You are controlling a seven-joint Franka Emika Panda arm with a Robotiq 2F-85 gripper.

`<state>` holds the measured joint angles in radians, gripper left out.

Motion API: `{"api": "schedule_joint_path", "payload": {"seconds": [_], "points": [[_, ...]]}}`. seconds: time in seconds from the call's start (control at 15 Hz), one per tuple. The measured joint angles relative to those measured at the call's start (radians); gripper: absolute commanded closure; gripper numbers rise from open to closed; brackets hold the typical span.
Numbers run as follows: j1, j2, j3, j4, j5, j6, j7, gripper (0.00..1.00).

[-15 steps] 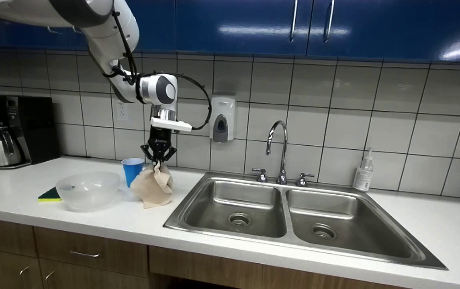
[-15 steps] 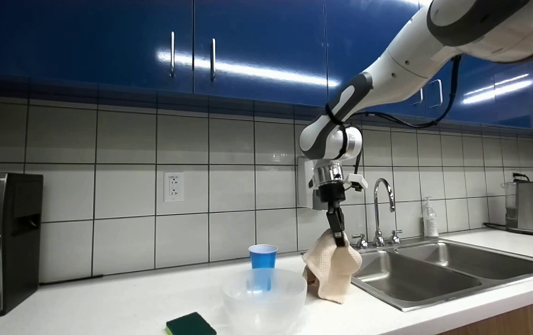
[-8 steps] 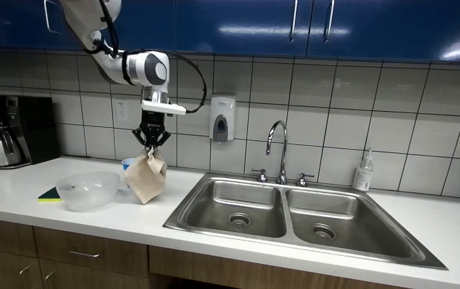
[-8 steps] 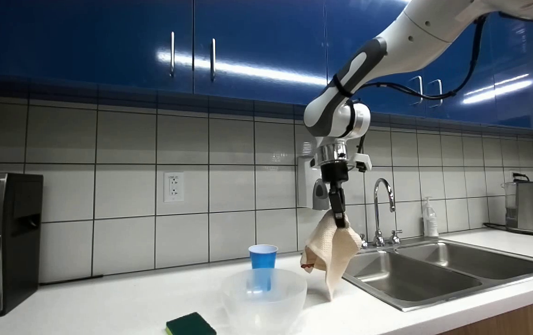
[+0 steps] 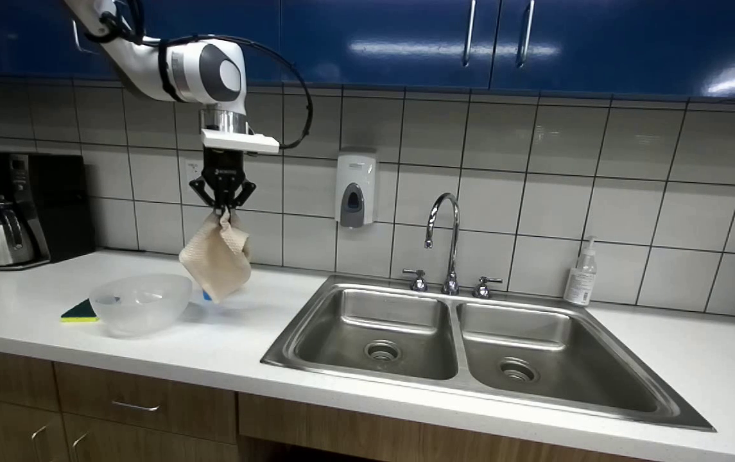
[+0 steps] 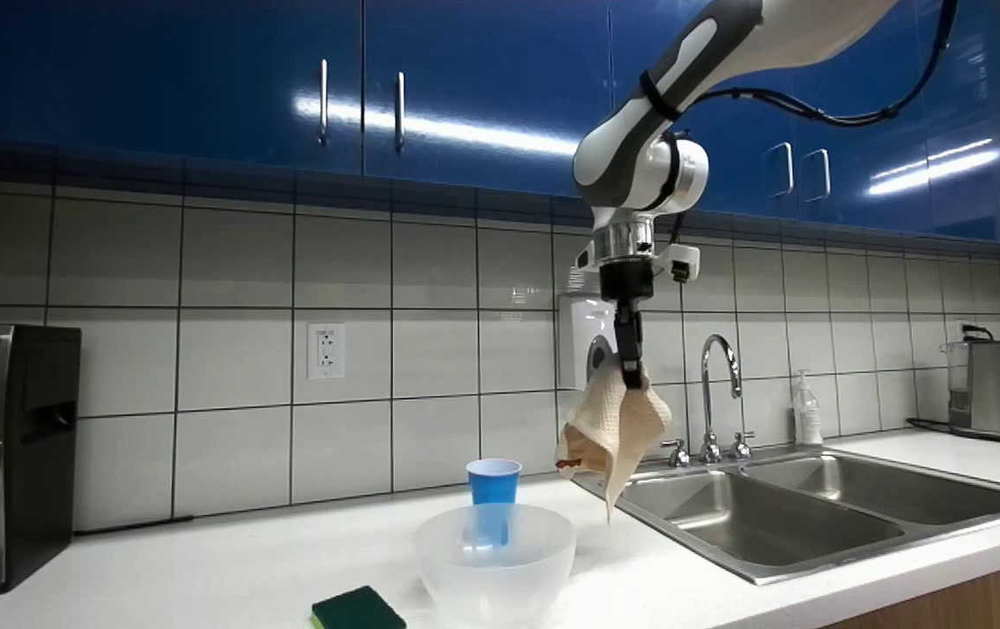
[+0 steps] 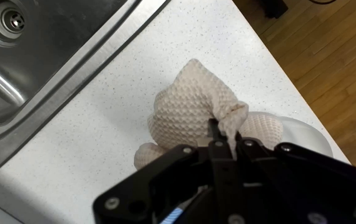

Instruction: Put the towel in the bowl

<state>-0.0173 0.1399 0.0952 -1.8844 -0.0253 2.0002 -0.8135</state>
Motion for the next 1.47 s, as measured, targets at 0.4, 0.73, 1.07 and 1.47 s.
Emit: {"api": "schedule_joint_path", "payload": {"seconds": [0.4, 0.73, 1.07, 1.47], "points": [[0.052, -0.113, 0.0, -0.065, 0.0, 0.03, -0.024, 0.99], [0.1, -0.172, 0.001, -0.092, 0.0, 0.045, -0.053, 0.99], [0.145, -0.18, 0.008, -0.104, 0.0, 0.069, -0.093, 0.99], [0.176, -0.162, 0.028, -0.116, 0.003, 0.096, -0.148, 0.99]]}}
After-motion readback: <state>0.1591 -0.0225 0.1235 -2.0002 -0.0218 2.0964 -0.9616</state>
